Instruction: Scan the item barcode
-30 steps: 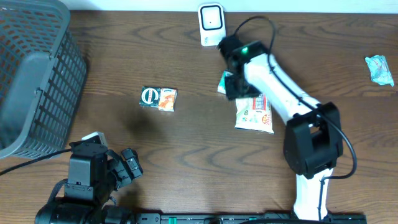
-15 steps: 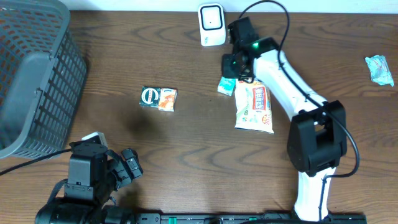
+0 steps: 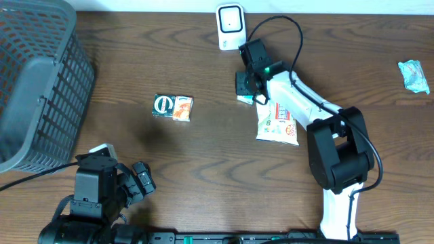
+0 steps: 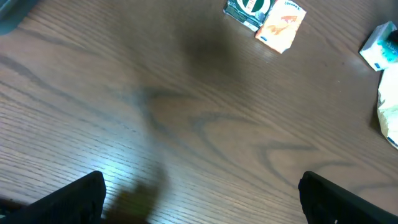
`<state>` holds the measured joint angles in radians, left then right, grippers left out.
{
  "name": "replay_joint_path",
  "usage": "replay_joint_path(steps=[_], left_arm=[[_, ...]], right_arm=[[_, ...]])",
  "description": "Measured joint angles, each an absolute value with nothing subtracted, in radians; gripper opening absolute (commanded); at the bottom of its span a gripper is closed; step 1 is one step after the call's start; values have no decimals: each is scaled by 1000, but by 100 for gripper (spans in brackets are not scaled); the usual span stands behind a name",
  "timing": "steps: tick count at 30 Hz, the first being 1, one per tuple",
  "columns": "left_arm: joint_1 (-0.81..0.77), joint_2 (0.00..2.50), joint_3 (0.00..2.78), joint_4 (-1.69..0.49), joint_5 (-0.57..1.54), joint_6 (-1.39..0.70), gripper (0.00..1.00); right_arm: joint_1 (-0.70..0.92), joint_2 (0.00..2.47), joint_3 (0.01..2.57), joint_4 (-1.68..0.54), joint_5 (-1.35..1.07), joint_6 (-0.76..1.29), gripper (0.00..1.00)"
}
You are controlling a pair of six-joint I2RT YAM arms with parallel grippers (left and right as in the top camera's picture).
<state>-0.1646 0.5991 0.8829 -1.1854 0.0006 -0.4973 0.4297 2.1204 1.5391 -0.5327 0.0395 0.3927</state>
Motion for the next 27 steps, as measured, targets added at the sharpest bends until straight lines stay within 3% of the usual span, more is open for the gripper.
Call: replay_joint_path(steps=[3, 8, 21, 24, 27], left_arm=[[-165, 599, 883, -1185, 1, -497, 98], [-165, 599, 883, -1186, 1, -497, 98], [-165, 599, 883, -1185, 1, -497, 98], [-165, 599, 883, -1186, 1, -497, 98], [-165, 599, 883, -1186, 0, -497, 98]], right_arm=[[432, 2120, 1506, -503, 43, 393, 11], [452, 2122, 1494, -484, 34, 390, 1], [614, 2134, 1499, -496, -280, 390, 1], [632, 2134, 1530, -582, -303, 390, 10], [617, 2130, 1597, -728, -270, 386, 34]])
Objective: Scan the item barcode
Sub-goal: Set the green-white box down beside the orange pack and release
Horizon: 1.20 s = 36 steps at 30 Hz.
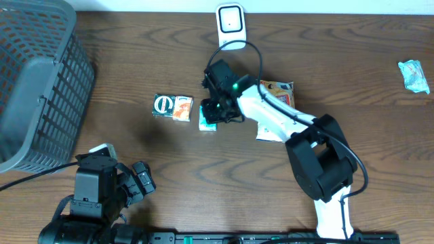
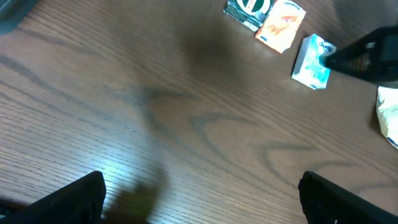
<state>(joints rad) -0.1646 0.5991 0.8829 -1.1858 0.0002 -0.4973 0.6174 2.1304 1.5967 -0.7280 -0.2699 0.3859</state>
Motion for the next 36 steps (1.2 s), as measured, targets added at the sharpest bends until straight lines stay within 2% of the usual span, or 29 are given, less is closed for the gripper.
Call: replay_joint_path(steps=[2, 6, 7, 11, 20, 27, 36], left_arm=[[-165, 599, 883, -1185, 0, -497, 98], [-165, 599, 883, -1185, 0, -497, 98], [-165, 599, 883, -1185, 0, -497, 98], [-165, 599, 883, -1186, 1, -497, 98], [-165, 599, 883, -1186, 1, -497, 98], [-165, 599, 883, -1186, 1, -497, 98], [-165, 599, 883, -1185, 1, -497, 98]], right_arm=[[602, 2123, 1643, -813, -234, 387, 64], [565, 2084, 1705, -943, -137, 385, 95], [556, 2070, 1713, -973, -92, 386, 99], [554, 2056, 1714, -1034, 47, 386, 99], [574, 2056, 1553, -1015, 355, 452, 99], [570, 2056, 1461, -871, 443, 436, 99], [532, 2056, 1390, -839, 535, 417, 99]])
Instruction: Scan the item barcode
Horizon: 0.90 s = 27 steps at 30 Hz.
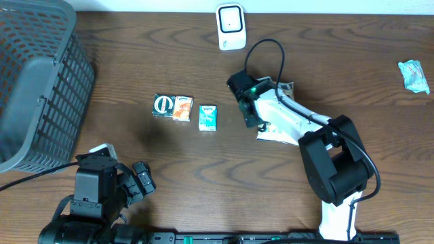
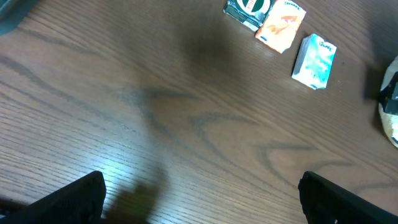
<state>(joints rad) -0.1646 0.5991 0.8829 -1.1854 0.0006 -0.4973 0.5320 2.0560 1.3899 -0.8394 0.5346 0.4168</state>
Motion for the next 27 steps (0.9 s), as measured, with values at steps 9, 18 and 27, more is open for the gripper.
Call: replay_joint_path(steps=[9, 18, 27], left_arm=[[-165, 599, 883, -1186, 1, -497, 98], [-165, 599, 883, -1186, 1, -497, 98], [-165, 599, 883, -1185, 1, -497, 98]], right_arm=[[458, 2037, 1337, -752, 520, 396, 84], [389, 1988, 1261, -671, 487, 358, 58], [351, 1987, 1255, -714, 468, 324, 1]])
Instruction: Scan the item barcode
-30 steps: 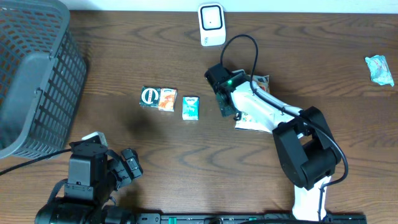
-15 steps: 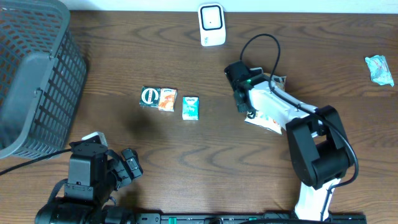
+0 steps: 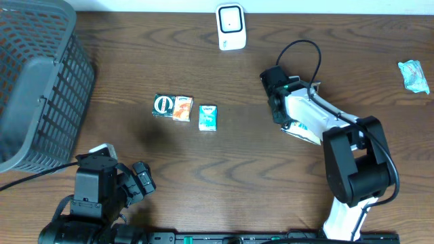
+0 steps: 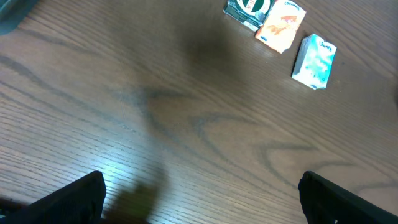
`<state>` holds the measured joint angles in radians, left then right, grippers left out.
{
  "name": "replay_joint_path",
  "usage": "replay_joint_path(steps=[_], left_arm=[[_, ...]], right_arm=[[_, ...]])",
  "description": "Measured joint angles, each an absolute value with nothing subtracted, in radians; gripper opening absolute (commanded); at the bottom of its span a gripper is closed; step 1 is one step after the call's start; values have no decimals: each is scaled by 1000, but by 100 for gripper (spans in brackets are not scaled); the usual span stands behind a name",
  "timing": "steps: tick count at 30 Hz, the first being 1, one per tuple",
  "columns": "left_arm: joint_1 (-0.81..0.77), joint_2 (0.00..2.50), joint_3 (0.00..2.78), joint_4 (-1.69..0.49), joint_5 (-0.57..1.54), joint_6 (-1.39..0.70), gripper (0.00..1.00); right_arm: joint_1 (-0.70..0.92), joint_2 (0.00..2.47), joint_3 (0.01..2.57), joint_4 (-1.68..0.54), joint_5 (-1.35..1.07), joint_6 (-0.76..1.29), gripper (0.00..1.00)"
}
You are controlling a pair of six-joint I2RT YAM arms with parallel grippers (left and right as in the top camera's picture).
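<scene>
The white barcode scanner [image 3: 230,27] stands at the table's far edge. My right gripper [image 3: 279,114] is low over the table right of the middle. It looks shut on the left edge of a white snack packet [image 3: 303,131], most of which lies hidden under the arm. A light-blue tissue pack [image 3: 208,116] [image 4: 314,61] lies flat beside a green-and-orange box [image 3: 173,107] [image 4: 266,17]. My left gripper [image 3: 137,180] [image 4: 202,199] stands open at the near left, nothing between its fingers.
A grey mesh basket [image 3: 37,81] fills the far left corner. A teal wrapper [image 3: 413,74] lies at the far right edge. The right arm's black cable [image 3: 302,51] loops above the table behind the gripper.
My right gripper has moved to the right, away from the tissue pack, and the snack packet has shifted right with it. The left arm, tissue pack and box have not moved.
My right gripper first held the tissue pack near the scanner. Then it had the pack down beside the green-and-orange box. Then the pack lay free there and the gripper was over the snack packet. Now the packet has shifted right with the gripper.
</scene>
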<state>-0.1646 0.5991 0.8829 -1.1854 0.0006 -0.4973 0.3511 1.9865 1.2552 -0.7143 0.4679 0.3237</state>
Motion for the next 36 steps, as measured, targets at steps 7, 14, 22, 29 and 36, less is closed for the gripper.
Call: replay_joint_path(steps=[7, 14, 22, 29, 36], left_arm=[[-165, 599, 883, -1186, 0, -497, 98], [-165, 599, 883, -1185, 0, -498, 98], [-165, 599, 883, -1186, 1, -497, 98], [-165, 599, 883, -1186, 0, -497, 98], [-165, 599, 883, -1186, 1, -497, 98]], right_arm=[[323, 1985, 1324, -747, 207, 295, 1], [324, 1974, 1375, -740, -395, 262, 1], [276, 1923, 1375, -748, -834, 221, 1], [212, 1921, 1375, -830, -871, 168, 1], [212, 1916, 1312, -876, -613, 182, 9]])
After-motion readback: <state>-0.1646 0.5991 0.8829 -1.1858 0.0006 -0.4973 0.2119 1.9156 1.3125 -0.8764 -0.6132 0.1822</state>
